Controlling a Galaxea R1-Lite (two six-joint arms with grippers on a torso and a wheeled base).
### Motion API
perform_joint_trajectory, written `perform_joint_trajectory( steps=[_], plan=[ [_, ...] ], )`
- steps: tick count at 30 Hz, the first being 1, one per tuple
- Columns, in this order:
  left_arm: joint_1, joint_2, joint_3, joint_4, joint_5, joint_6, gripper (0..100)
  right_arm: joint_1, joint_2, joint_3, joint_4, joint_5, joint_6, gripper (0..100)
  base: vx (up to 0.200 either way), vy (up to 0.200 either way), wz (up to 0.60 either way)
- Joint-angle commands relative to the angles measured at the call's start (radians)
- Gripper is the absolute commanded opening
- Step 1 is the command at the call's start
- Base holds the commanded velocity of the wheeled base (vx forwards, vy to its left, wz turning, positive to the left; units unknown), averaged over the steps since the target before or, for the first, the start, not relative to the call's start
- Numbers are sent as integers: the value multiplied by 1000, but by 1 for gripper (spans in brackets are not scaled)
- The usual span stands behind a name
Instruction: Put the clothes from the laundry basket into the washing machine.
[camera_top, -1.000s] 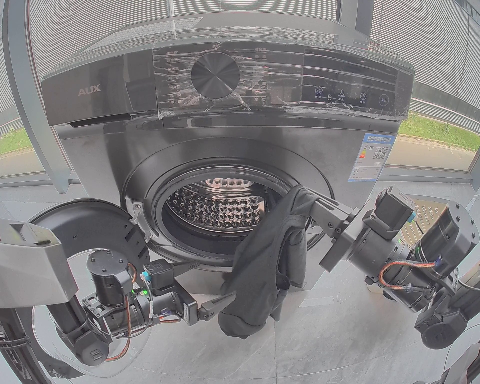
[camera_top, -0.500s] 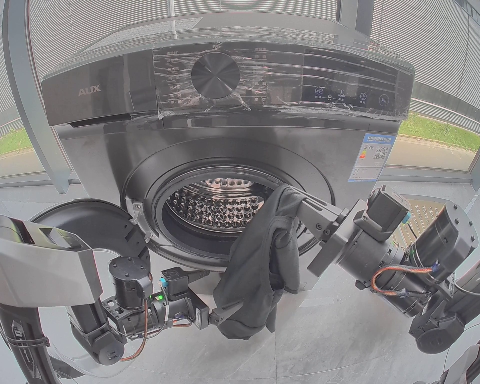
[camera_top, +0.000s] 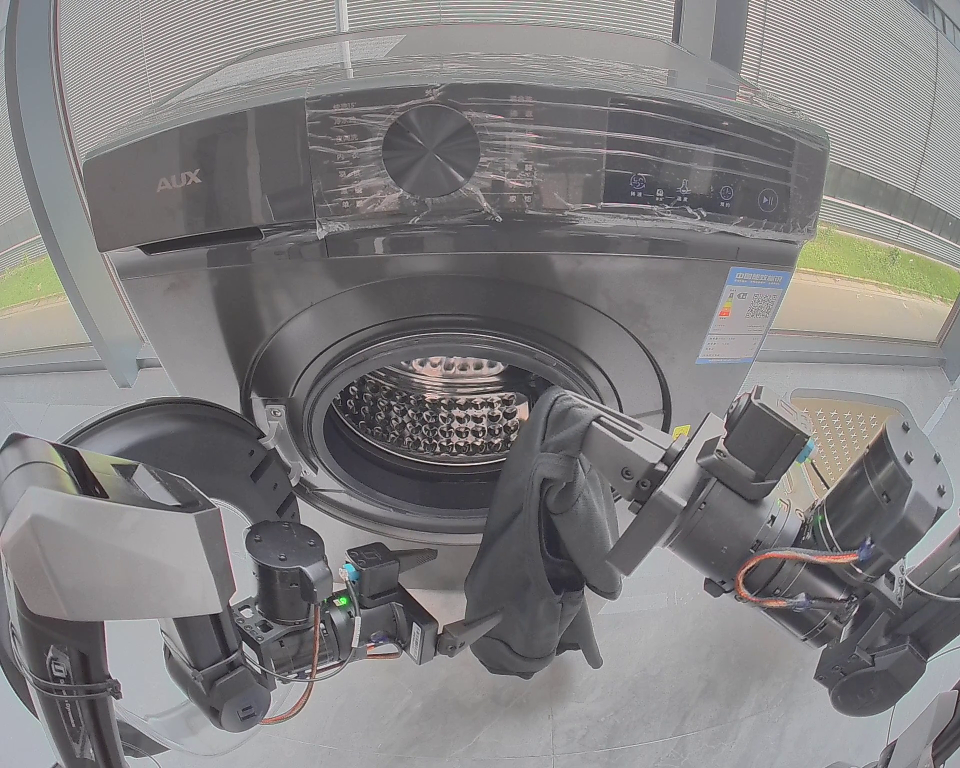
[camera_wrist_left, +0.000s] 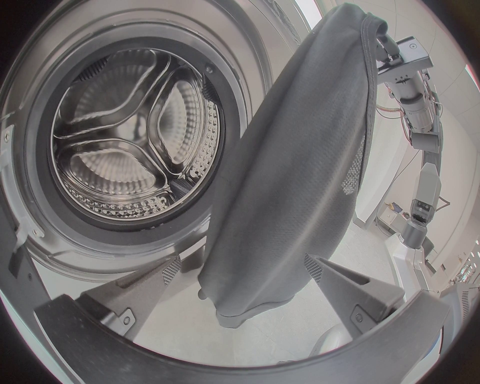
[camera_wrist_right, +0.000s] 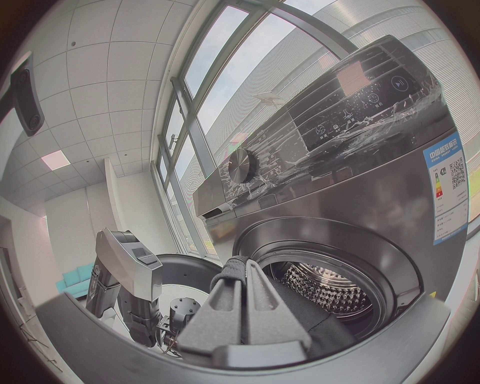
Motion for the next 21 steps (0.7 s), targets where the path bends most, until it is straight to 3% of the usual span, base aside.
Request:
perform_joint_trajectory(
  steps=[1, 10, 20, 21],
  plan=[
    [-19, 30, -7, -1, -4, -2, 100, 1, 2, 6, 0, 1, 0, 0, 0, 0, 0],
    [-31, 84, -72, 0, -7, -5, 100, 2, 1, 7, 0, -1, 0, 0, 0, 0, 0],
    [-17, 216, -165, -1, 4, 12, 100, 14, -4, 7, -2, -2, 0, 0, 0, 0, 0],
    [-19, 220, -170, -1, 4, 13, 0, 14, -4, 7, -2, -1, 0, 0, 0, 0, 0]
  ],
)
